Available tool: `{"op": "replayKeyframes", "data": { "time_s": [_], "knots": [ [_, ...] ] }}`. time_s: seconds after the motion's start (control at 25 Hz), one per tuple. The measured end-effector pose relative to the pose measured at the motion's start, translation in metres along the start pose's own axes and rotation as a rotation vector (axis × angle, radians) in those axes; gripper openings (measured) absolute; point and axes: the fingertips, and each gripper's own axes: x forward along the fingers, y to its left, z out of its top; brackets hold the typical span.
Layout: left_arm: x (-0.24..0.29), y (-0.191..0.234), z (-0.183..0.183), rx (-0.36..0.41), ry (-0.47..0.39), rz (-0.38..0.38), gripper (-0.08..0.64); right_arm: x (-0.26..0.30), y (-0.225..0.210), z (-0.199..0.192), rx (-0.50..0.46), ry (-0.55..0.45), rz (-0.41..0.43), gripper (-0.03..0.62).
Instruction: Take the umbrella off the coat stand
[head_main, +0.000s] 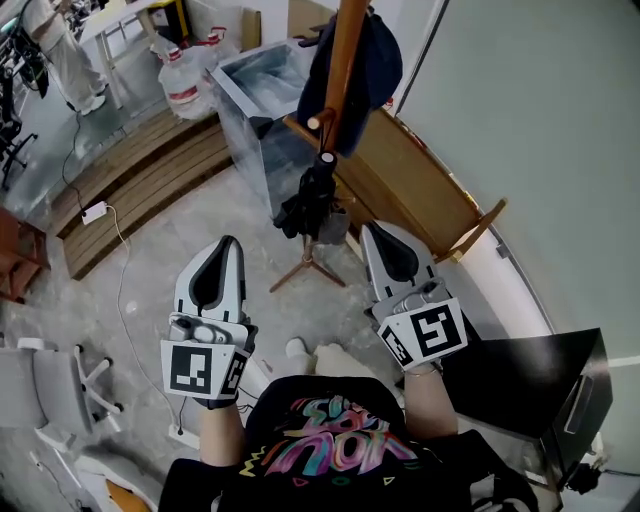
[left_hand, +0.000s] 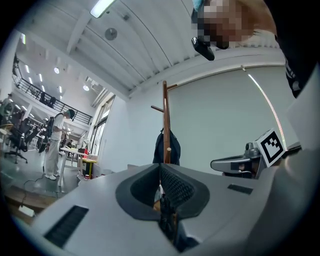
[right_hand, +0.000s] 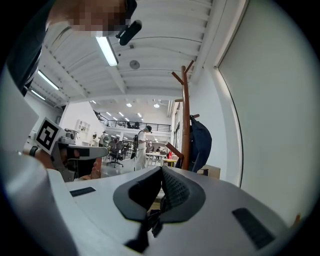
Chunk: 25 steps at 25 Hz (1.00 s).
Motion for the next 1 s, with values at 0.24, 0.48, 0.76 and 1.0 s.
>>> {"op": "replayKeyframes", "data": {
  "time_s": [0.24,0.48,0.76,1.0],
  "knots": [
    [0.029,-0.008,-0.008,-0.002,0.012,-0.013,0.029,0.013,-0.02,-0.004,0.003,0.002,0.018,0.015],
    [0.053,-0.015,-0.019,-0.009,0.024,-0.025,0.029,0.021,-0.04,-0.004,-0.003,-0.002,0.026,0.015],
    [0.074,-0.016,-0.03,-0.031,0.053,-0.032,0.031,0.026,-0.058,-0.01,0.012,0.01,0.016,0.015],
    [0.087,-0.023,-0.042,-0.06,0.088,-0.107,0.118,0.031,-0.064,-0.017,0.032,0.018,0.016,0.015]
  ]
}}
